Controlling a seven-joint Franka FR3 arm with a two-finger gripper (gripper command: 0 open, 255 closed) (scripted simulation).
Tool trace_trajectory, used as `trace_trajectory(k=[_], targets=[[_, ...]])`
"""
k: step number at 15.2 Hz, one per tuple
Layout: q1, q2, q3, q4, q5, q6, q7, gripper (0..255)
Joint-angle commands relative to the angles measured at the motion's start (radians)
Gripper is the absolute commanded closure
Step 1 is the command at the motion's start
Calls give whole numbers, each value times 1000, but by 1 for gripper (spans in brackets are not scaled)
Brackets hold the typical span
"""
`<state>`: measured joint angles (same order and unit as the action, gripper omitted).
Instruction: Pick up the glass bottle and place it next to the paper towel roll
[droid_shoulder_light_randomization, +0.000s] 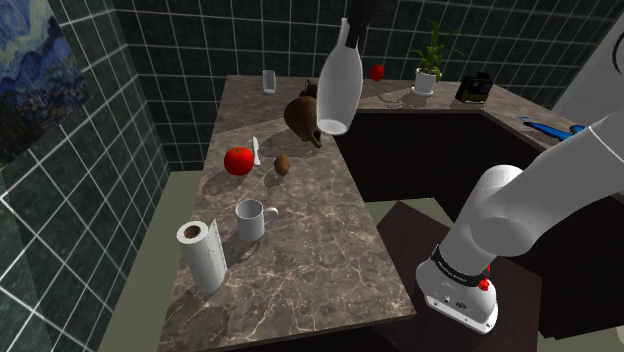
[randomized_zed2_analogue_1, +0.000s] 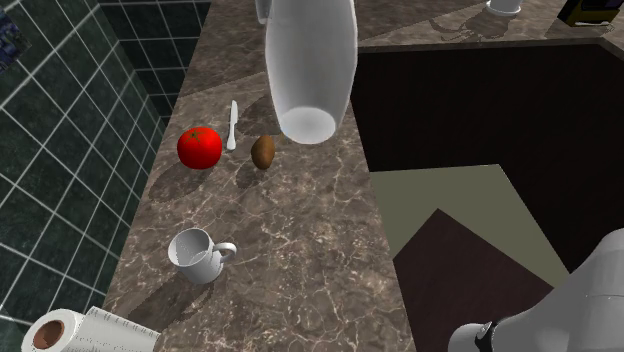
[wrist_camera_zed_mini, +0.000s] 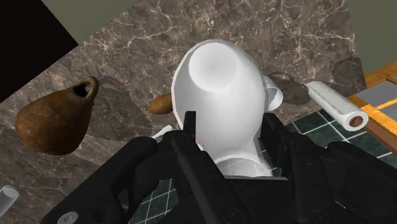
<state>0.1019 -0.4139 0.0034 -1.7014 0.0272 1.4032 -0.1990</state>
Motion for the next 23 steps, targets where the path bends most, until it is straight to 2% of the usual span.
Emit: trace_trajectory(k=[1, 8, 14, 19, 23], targets=[[13, 8, 38, 6, 9, 4, 52, 255], [59, 74, 171, 71, 31, 11, 232, 255], [100, 177, 289, 179, 21, 9, 391, 255], [146, 302, 389, 314, -22, -6, 532, 255], [204, 435, 466, 462, -90, -37, 649, 255]])
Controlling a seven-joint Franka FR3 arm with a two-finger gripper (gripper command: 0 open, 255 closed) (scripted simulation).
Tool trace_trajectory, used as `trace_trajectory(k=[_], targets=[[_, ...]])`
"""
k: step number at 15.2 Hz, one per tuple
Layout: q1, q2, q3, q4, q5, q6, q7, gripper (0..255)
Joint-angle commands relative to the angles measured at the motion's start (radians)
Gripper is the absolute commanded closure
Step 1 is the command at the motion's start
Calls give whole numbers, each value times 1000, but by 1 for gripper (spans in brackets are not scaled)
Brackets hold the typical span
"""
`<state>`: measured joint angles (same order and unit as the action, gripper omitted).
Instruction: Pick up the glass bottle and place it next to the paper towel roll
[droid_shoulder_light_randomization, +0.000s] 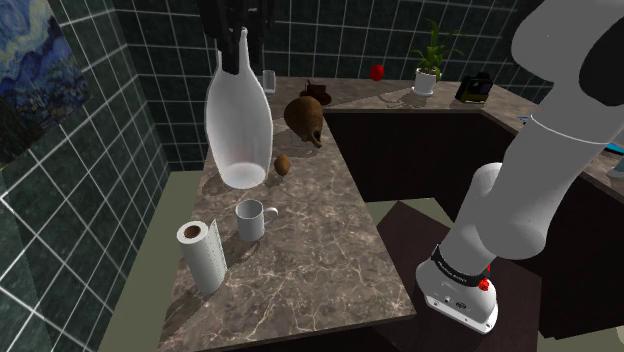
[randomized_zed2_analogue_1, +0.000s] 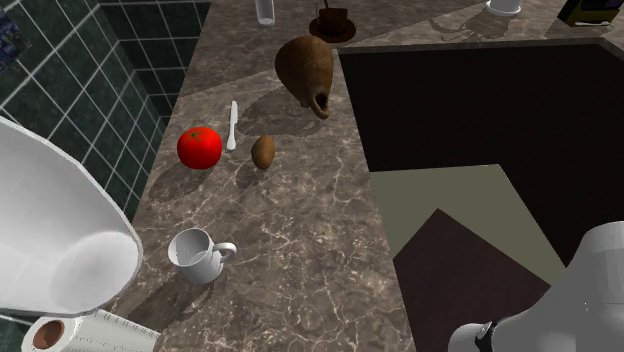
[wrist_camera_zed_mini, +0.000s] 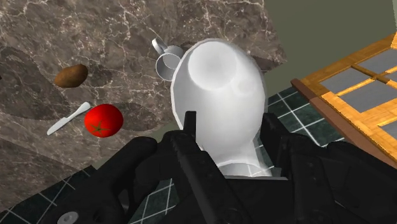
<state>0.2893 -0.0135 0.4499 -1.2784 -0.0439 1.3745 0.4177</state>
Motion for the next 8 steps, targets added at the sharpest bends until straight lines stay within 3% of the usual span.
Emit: trace_trajectory(k=[1, 8], targets=[[15, 22, 15, 9, -13, 11, 29, 255], [1, -48, -1, -172, 22, 129, 11, 255]])
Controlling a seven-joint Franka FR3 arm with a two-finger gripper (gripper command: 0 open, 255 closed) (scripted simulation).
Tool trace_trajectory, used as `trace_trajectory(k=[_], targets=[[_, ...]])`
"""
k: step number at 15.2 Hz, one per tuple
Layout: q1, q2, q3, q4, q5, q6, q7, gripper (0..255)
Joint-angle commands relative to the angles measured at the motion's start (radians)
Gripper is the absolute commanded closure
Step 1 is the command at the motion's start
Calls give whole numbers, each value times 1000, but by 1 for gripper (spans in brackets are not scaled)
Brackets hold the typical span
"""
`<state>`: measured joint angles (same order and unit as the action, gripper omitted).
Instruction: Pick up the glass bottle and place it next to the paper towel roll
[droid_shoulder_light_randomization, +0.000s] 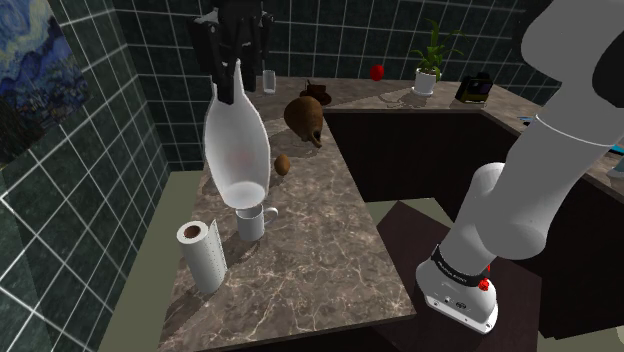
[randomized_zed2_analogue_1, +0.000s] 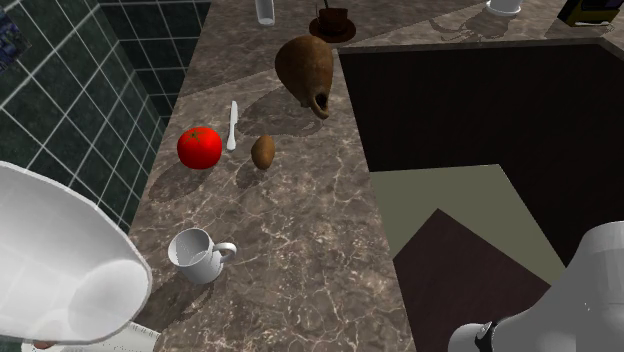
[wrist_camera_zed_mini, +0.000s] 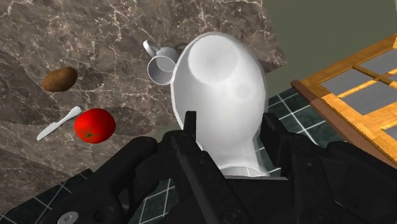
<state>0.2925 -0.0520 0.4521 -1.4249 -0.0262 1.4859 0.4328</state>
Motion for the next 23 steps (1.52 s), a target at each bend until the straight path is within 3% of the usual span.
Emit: trace_trajectory(k=[1, 23], targets=[[-3, -17, -4, -48, 8, 34, -6, 255], [-4, -107, -17, -443, 47, 348, -24, 255]])
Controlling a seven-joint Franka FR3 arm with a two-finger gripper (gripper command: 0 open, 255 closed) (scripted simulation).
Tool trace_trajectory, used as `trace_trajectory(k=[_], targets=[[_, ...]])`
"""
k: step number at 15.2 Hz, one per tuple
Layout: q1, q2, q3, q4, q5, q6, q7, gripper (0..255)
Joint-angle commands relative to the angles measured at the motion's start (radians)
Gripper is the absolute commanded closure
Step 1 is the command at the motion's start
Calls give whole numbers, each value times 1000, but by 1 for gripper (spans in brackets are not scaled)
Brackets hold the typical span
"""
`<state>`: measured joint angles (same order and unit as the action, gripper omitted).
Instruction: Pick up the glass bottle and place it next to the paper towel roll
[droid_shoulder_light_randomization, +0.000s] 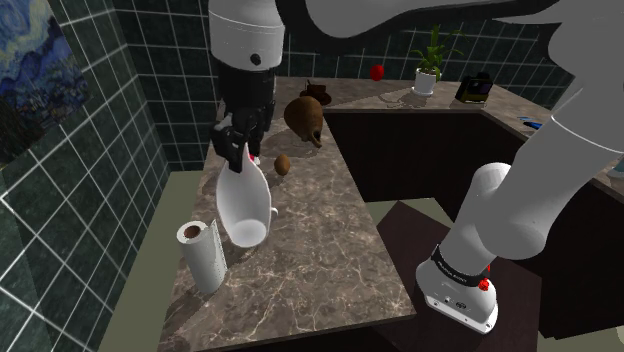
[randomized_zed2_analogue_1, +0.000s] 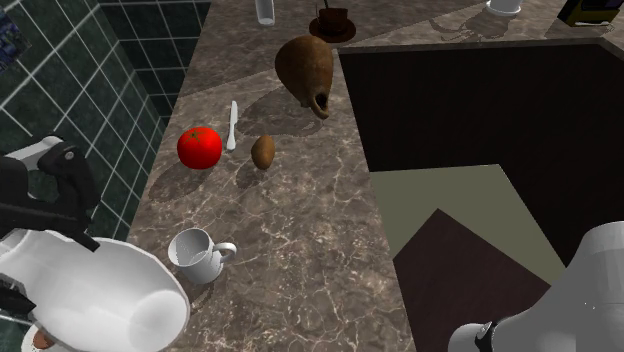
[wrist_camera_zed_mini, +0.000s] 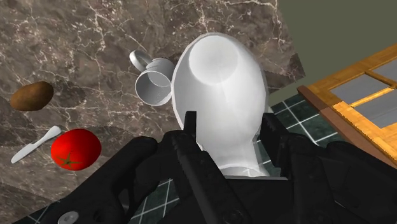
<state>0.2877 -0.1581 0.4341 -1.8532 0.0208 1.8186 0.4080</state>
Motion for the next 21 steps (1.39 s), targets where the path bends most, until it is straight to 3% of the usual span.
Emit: trace_trajectory(k=[1, 21], targets=[[1, -2, 1, -29, 1, 29, 1, 255], [5, 30, 14, -268, -13, 296, 20, 255]])
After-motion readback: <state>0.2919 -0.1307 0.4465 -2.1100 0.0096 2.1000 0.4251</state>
